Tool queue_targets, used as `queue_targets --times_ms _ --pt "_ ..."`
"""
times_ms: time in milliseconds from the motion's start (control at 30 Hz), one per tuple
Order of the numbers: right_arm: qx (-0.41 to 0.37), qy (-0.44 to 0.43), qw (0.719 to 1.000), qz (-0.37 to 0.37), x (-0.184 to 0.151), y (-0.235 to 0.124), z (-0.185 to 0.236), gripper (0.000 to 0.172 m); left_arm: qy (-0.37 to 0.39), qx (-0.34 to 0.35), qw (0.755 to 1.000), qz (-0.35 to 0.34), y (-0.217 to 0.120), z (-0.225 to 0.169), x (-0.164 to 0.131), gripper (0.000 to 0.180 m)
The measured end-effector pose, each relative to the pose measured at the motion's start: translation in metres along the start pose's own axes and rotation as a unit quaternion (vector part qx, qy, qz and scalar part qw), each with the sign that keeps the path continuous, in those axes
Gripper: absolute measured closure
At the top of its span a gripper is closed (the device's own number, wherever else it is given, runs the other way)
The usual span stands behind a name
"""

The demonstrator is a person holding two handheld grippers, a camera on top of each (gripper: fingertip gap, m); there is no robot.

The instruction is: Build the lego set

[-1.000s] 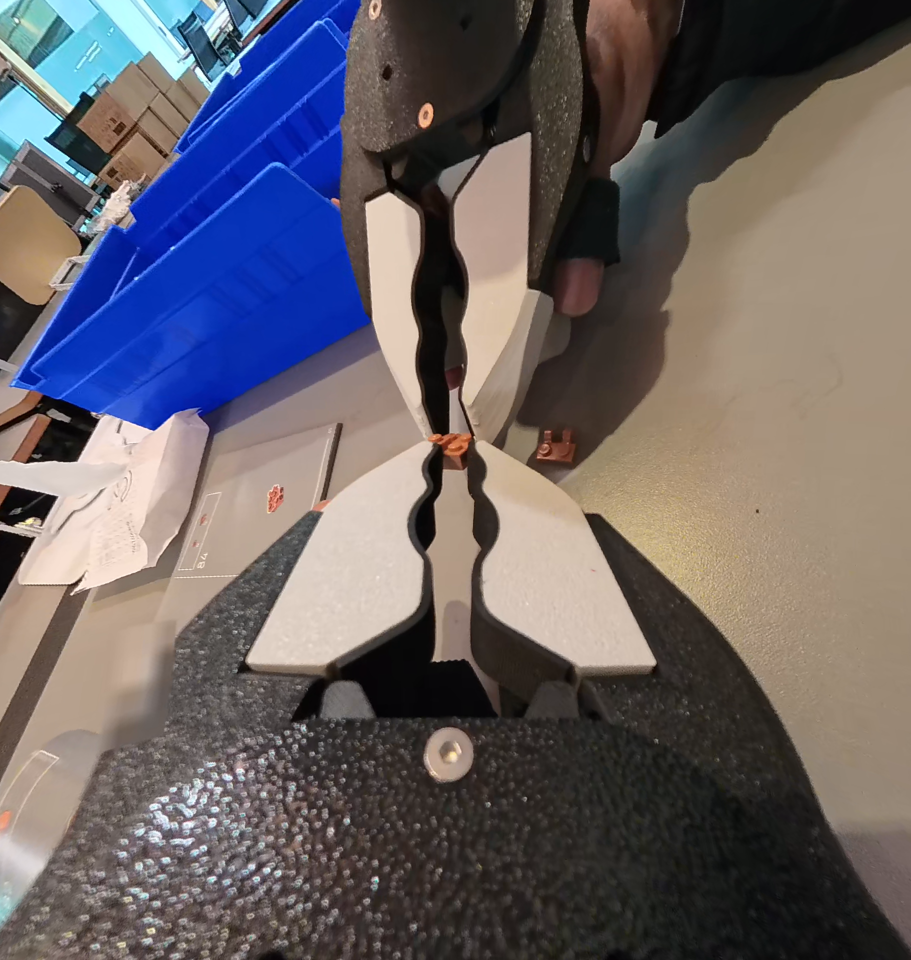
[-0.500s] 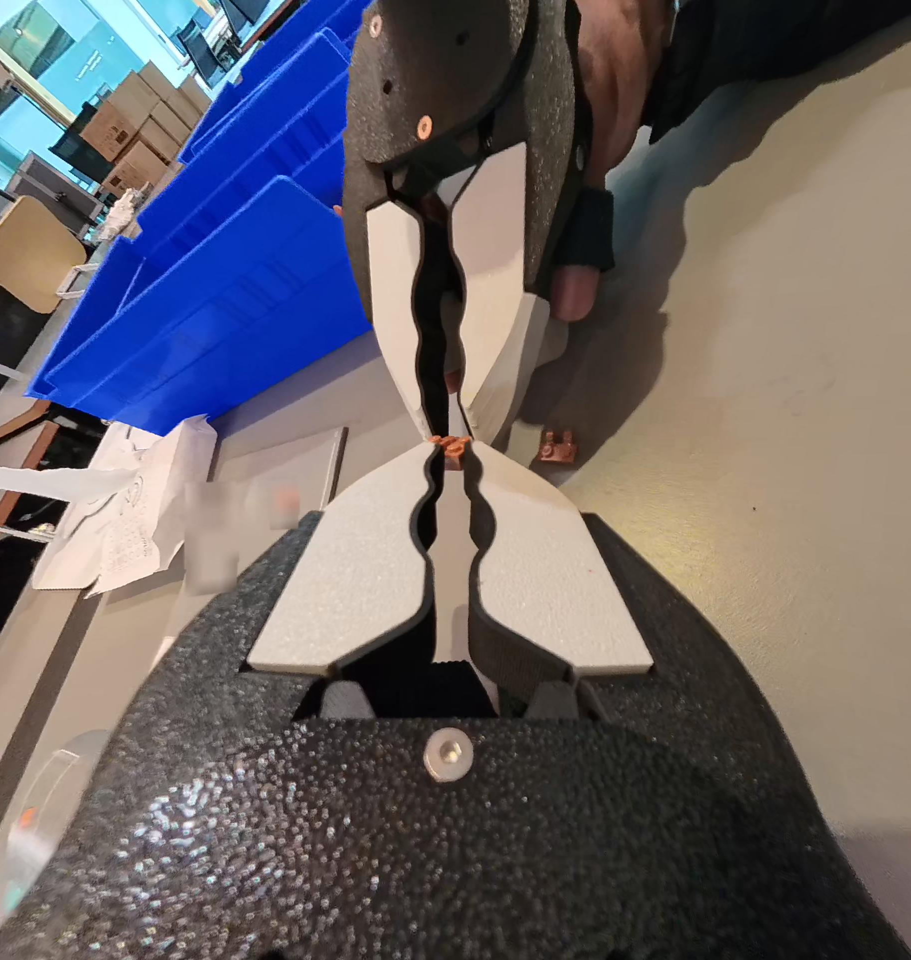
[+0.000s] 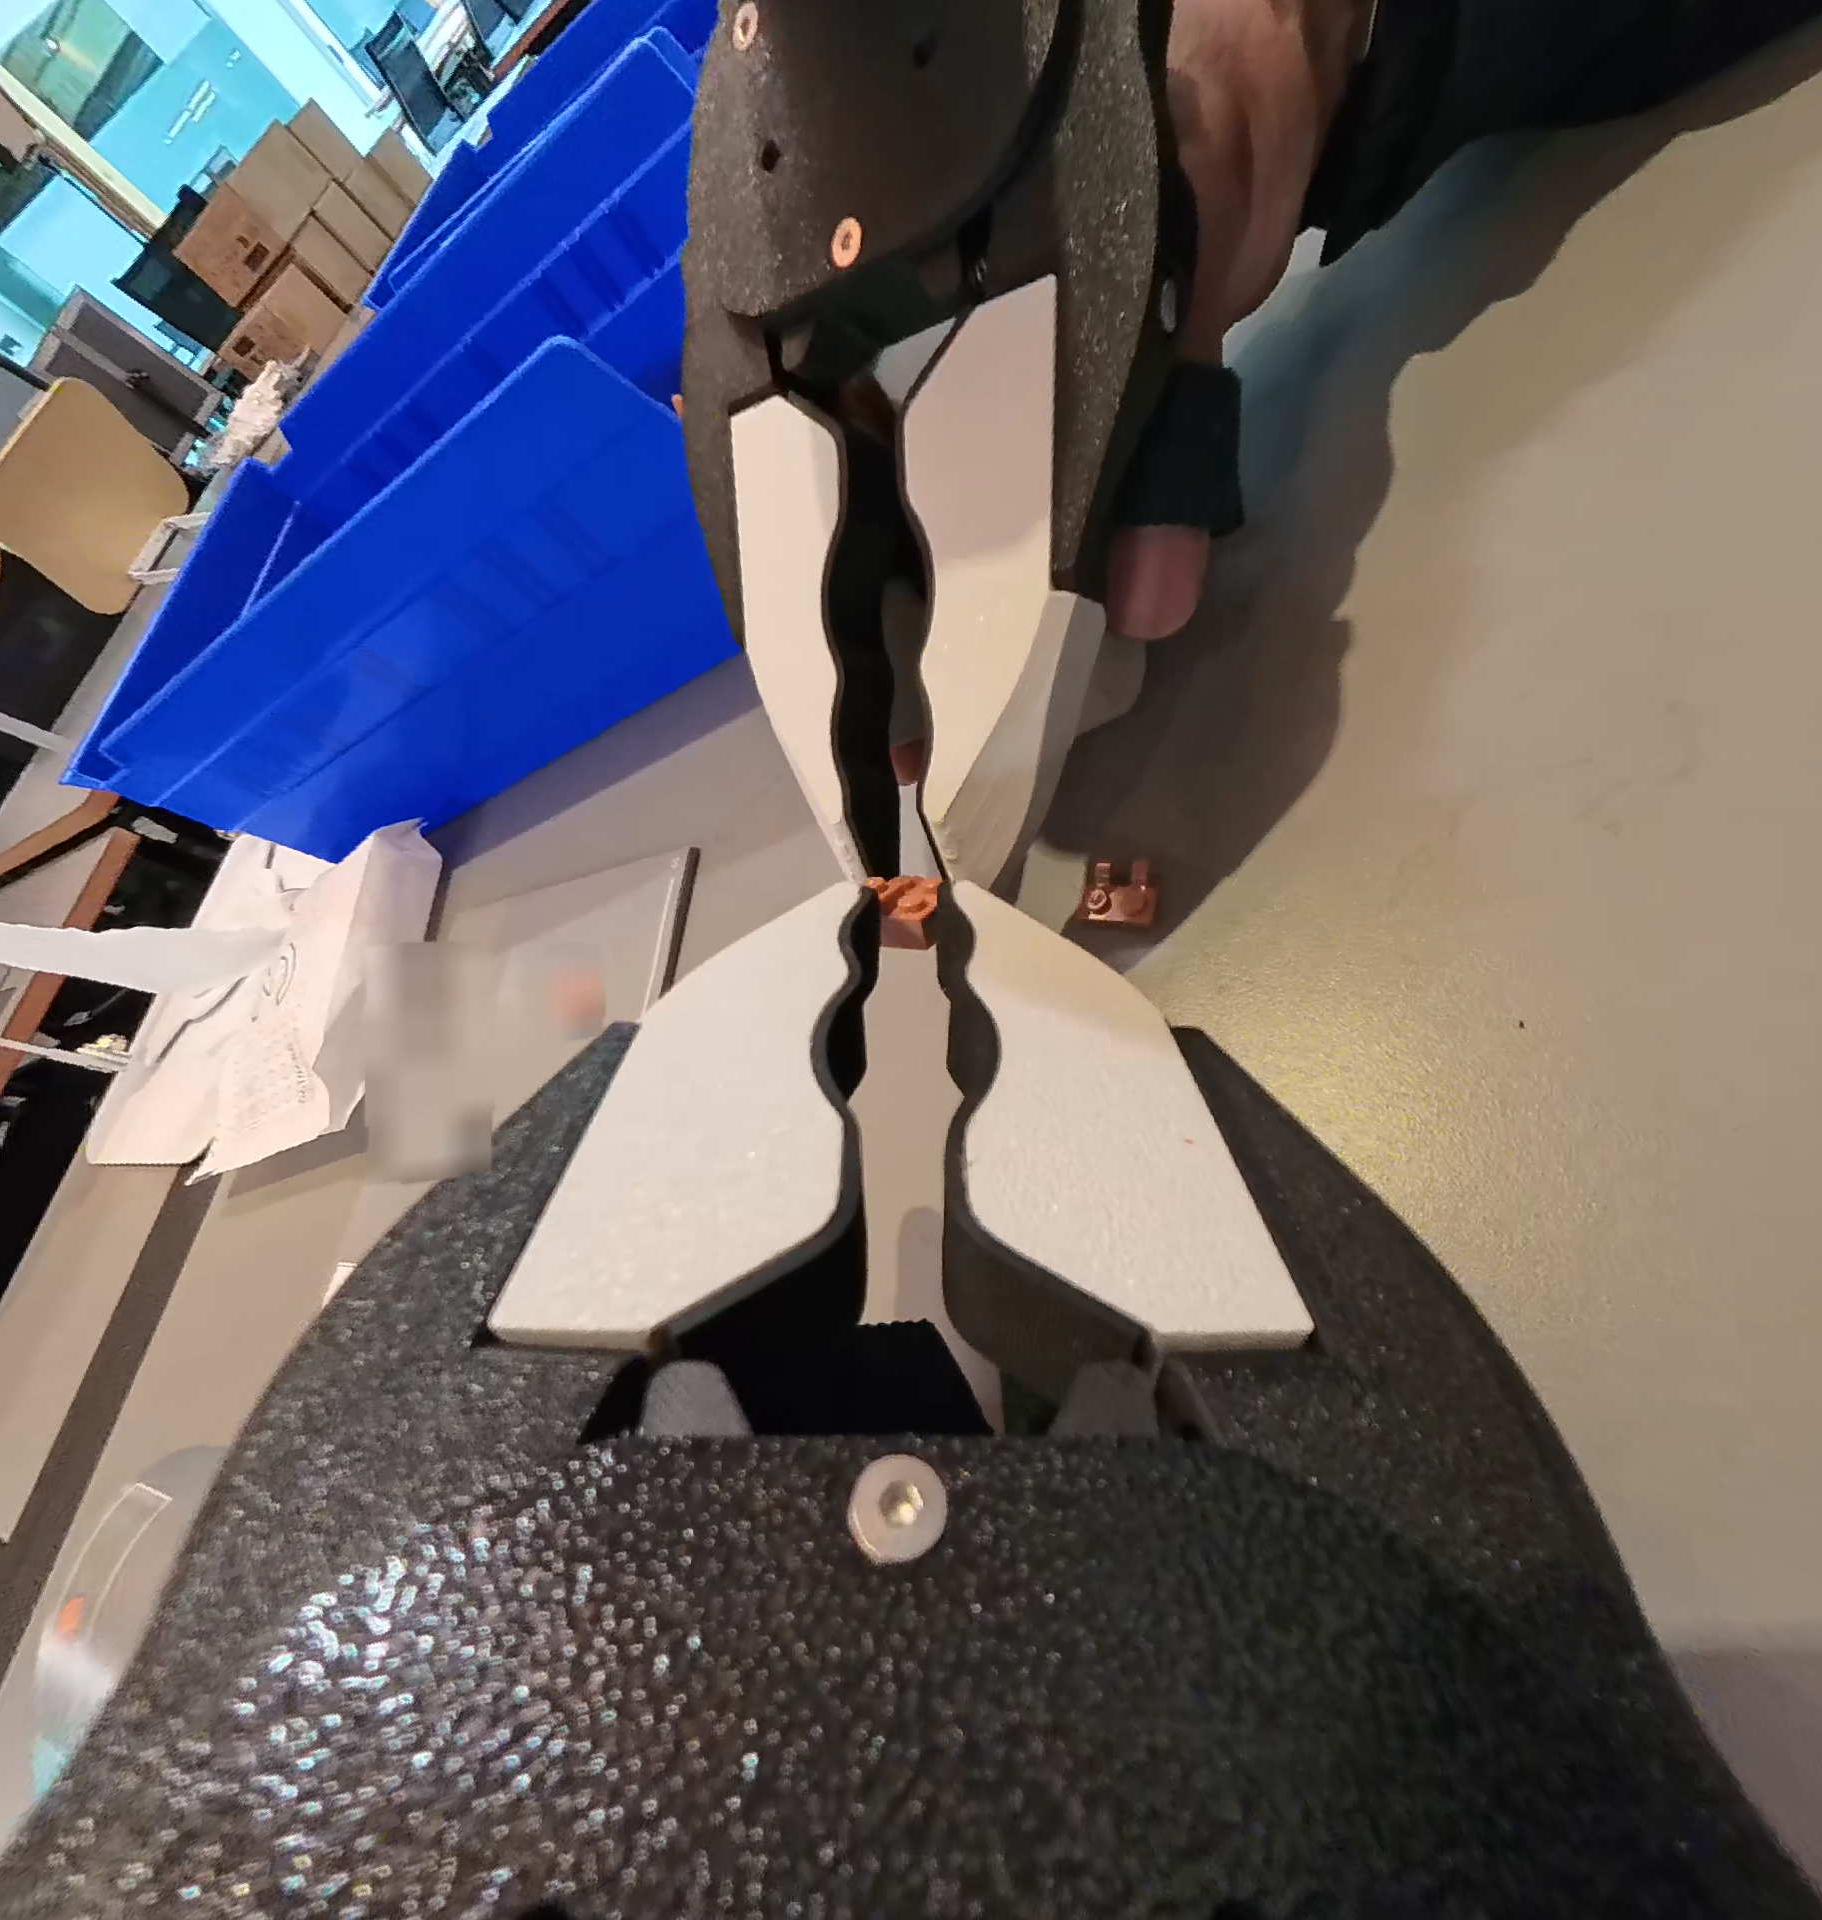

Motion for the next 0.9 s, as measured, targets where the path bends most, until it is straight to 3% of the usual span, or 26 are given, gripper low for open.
queue_targets --times_ms 900 --pt "-0.006 -0.004 1.000 0.005 -0.0002 0.0017 0.0004 0.156 0.050 0.011 0.998 0.019 0.0001 -0.0032 -0.0025 0.176"
Point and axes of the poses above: each gripper's, where its closed fingertips meet, y out along the fingers, x out of its top, z = x × y across the jaws, the point moved 2 cm from there along -y, back along the fingers, and after that the axes turned 8 degrees about z, right-handed, at the moved point
